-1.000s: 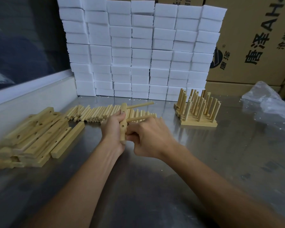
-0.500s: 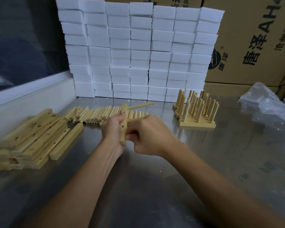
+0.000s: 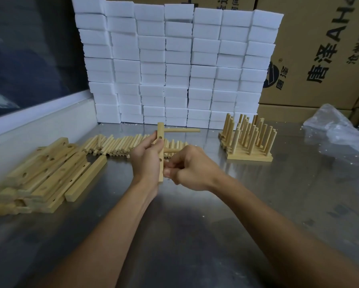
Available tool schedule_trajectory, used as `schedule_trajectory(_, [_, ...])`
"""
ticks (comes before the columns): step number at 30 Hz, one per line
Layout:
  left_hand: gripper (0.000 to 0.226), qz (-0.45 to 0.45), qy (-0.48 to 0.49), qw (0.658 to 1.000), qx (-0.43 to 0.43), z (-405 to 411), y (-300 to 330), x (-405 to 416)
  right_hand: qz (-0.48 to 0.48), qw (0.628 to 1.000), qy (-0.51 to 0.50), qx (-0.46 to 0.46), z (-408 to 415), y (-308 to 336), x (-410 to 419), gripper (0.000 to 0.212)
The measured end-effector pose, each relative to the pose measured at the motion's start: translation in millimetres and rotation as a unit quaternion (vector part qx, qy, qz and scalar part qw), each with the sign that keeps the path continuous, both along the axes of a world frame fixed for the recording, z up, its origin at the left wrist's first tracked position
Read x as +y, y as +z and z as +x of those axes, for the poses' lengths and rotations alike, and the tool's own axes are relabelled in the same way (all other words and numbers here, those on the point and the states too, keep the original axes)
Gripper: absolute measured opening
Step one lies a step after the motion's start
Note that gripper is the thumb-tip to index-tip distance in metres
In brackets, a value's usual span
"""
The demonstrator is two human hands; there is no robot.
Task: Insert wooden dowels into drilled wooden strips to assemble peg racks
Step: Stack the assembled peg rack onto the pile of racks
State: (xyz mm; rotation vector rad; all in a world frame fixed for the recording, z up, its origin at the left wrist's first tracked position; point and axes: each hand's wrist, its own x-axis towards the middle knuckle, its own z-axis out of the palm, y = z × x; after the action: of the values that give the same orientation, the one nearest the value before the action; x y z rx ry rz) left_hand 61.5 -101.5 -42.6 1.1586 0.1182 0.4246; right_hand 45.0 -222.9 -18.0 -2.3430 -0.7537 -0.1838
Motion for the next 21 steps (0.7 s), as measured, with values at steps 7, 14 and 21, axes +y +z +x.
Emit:
schedule_trajectory(7, [0.029, -0.15, -0.022, 0.986, 0.074, 2, 10, 9, -0.085, 0.92, -0.049, -0.38, -7, -21, 9, 0.022])
schedule_trajectory(14, [0.025, -0.114, -0.009, 0.993, 0.044, -2, 15, 8, -0.013, 0.9, -0.094, -0.425, -7, -23, 9, 0.034])
schedule_trajectory(21, [0.032, -0.039, 0.026, 0.999, 0.009, -2, 6, 4, -0.038, 0.959, -0.087, -0.267, -5, -21, 8, 0.033])
